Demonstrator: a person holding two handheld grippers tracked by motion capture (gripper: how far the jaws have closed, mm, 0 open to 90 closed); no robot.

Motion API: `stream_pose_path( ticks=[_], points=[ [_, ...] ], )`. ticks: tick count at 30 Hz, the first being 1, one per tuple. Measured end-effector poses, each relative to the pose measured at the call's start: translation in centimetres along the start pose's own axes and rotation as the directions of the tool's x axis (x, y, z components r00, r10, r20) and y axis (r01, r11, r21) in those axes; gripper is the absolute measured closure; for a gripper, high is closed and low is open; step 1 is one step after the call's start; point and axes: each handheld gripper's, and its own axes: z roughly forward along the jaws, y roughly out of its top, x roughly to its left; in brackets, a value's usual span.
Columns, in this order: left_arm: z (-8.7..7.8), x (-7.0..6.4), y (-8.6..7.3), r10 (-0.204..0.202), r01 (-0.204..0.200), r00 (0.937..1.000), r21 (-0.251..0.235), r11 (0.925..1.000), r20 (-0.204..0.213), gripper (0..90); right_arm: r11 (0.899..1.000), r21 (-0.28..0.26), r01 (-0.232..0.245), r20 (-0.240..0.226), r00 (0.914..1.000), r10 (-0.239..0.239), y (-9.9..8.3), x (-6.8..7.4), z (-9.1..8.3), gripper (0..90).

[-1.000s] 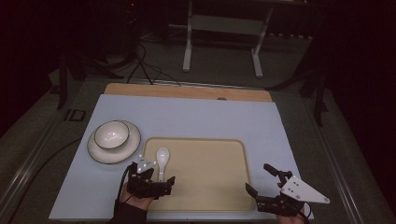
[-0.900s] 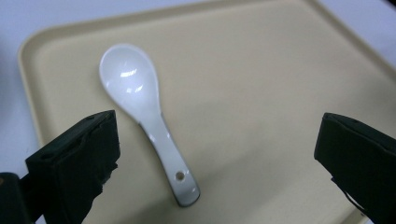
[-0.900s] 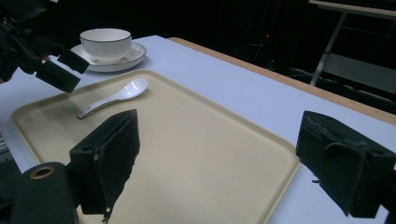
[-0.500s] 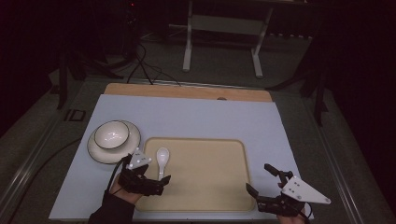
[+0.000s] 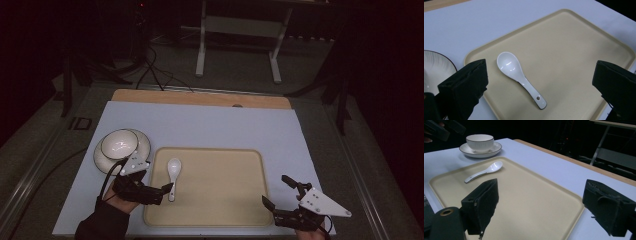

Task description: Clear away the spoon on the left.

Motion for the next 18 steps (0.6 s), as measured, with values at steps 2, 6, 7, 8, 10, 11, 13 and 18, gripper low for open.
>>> stream_pose_path(
  ticks=[2, 6, 7, 8, 10, 11, 13, 18],
  points=[
    [-0.2, 0.2, -0.3, -0.004, 0.004, 1.0000, -0.003, 1.0000, 0.003, 0.6, 1.000, 0.002, -0.002, -0.001, 1.0000, 0.002, 0.0, 0.0, 0.0, 13.6],
    [-0.8, 0.5, -0.9, 0.004, -0.004, 1.0000, -0.005, 1.0000, 0.007, 0.6, 1.000, 0.002, 0.003, -0.002, 1.0000, -0.003, 0.0, 0.0, 0.1, 13.6],
    [-0.9, 0.6, -1.1, 0.001, -0.001, 1.0000, -0.006, 1.0000, 0.003, 0.6, 1.000, 0.001, 0.004, -0.002, 1.0000, -0.004, 0.0, 0.1, 0.1, 13.6],
    [-1.1, 0.8, -1.3, -0.002, 0.002, 1.0000, -0.004, 1.0000, -0.002, 0.7, 1.000, 0.001, 0.005, -0.003, 1.0000, -0.005, 0.0, 0.1, 0.1, 13.6],
    [-1.4, 1.1, -1.8, -0.010, 0.010, 0.9999, -0.009, 0.9999, -0.005, 0.7, 1.000, 0.003, 0.010, -0.003, 0.9999, -0.010, 0.0, 0.1, 0.1, 13.6],
    [-1.6, 1.2, -1.9, -0.016, 0.016, 0.9999, -0.009, 0.9998, -0.005, 0.6, 1.000, 0.003, 0.011, -0.002, 0.9999, -0.011, 0.0, 0.1, 0.1, 13.6],
    [-1.9, 1.5, -2.3, -0.014, 0.014, 0.9999, -0.005, 0.9999, -0.006, 0.6, 1.000, 0.003, 0.019, -0.003, 0.9998, -0.019, 0.0, 0.2, 0.1, 13.6],
    [-2.3, 2.2, -3.3, -0.021, 0.021, 0.9997, 0.002, 0.9998, -0.015, 0.6, 1.000, 0.011, 0.020, -0.002, 0.9998, -0.020, 0.0, 0.2, 0.3, 13.6]
  ],
)
